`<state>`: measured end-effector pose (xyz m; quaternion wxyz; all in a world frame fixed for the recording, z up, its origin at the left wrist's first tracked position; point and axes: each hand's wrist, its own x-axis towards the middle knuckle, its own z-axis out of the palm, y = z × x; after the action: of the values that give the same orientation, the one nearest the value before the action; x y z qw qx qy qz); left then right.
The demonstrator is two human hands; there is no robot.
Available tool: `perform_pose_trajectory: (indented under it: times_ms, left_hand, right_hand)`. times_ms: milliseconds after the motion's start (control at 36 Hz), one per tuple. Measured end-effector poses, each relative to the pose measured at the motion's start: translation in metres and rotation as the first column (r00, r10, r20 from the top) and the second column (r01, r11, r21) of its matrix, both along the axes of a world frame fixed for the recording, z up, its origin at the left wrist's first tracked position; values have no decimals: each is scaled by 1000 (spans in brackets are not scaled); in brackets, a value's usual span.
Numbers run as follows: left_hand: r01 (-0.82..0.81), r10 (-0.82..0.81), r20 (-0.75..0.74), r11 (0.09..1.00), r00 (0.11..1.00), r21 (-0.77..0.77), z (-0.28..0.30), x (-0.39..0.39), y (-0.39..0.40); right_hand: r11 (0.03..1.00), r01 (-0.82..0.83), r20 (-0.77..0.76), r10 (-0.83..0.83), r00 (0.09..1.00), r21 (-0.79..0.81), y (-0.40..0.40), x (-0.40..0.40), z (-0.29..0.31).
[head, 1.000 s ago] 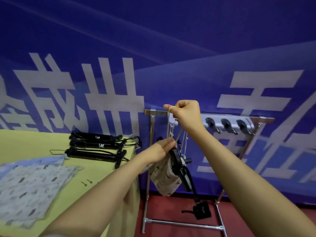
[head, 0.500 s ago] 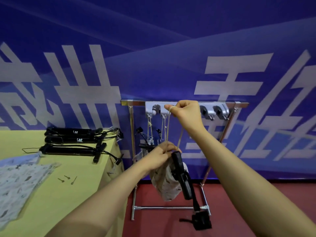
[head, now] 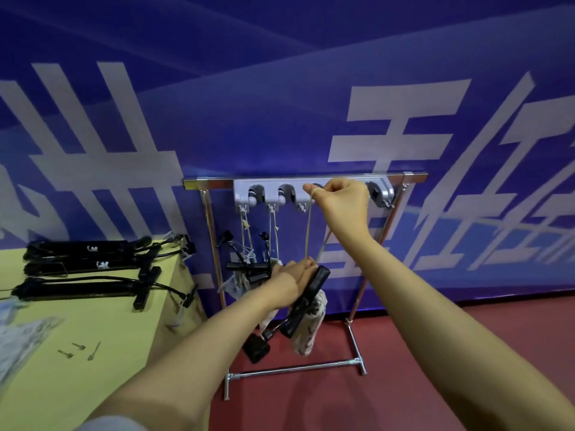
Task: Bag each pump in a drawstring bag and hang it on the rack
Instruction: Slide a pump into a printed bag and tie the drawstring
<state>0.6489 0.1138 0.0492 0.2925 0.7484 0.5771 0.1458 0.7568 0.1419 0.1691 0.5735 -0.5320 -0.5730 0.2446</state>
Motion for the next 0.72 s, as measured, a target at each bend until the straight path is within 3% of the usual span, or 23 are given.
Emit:
perform_pose_trajectory:
  times_ms: [111,222,306,556,722]
  left_hand:
    - [84,-87,-21,989,996,-121,-5,4,12]
    - [132,-71,224,955,972,-267,-17,5,26]
    - [33,91,344,940,934,-339,-18,7,39]
    - [-180,216,313,974,925,-139,-8,11,91]
    - [-317,310,295,948,904,-25,-1,12,113]
  right_hand:
    - [1000,19,29,-19,999,-18,12,6,-13]
    - [995,14,109,-3,994,-99,28,15,-29]
    - [987,-8,148,32,989,-162,37,19,-45]
    - [901,-81,312,231,922,-427,74,29,-84]
    - [866,-184,274,339,900,-466,99,34,-94]
